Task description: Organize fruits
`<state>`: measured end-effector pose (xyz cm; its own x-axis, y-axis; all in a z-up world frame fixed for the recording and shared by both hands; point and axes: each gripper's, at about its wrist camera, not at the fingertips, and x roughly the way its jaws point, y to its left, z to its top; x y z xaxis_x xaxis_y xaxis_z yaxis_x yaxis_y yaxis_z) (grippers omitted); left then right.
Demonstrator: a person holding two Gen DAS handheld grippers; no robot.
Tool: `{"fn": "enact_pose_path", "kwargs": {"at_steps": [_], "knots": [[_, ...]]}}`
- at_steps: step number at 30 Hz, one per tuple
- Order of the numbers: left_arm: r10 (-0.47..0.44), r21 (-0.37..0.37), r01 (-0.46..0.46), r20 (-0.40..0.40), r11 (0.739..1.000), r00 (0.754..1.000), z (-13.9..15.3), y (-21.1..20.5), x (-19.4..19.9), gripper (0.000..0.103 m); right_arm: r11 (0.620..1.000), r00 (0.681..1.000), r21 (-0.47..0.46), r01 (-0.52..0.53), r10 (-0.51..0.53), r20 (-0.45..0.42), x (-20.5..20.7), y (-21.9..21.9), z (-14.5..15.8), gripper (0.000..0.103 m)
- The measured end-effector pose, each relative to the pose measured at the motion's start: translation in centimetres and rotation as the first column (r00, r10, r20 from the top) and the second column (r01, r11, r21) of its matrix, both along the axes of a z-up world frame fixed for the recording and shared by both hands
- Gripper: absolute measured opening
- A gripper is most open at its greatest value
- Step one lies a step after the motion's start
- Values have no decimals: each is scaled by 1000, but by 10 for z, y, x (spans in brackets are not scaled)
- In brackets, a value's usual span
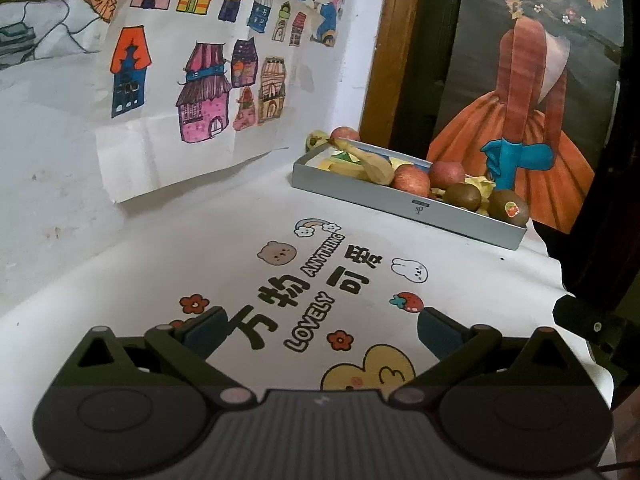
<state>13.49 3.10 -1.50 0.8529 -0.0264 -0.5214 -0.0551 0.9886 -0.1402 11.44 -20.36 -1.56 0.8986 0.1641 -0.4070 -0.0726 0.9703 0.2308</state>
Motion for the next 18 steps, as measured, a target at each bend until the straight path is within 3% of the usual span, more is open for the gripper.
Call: {"fn": "enact_pose_path", "kwargs": {"at_steps": [18], "knots": [[0, 0, 0, -2, 1000, 1000, 1, -2, -1, 103, 1000, 1000, -2, -1, 1, -1, 0, 1, 0, 102]]}}
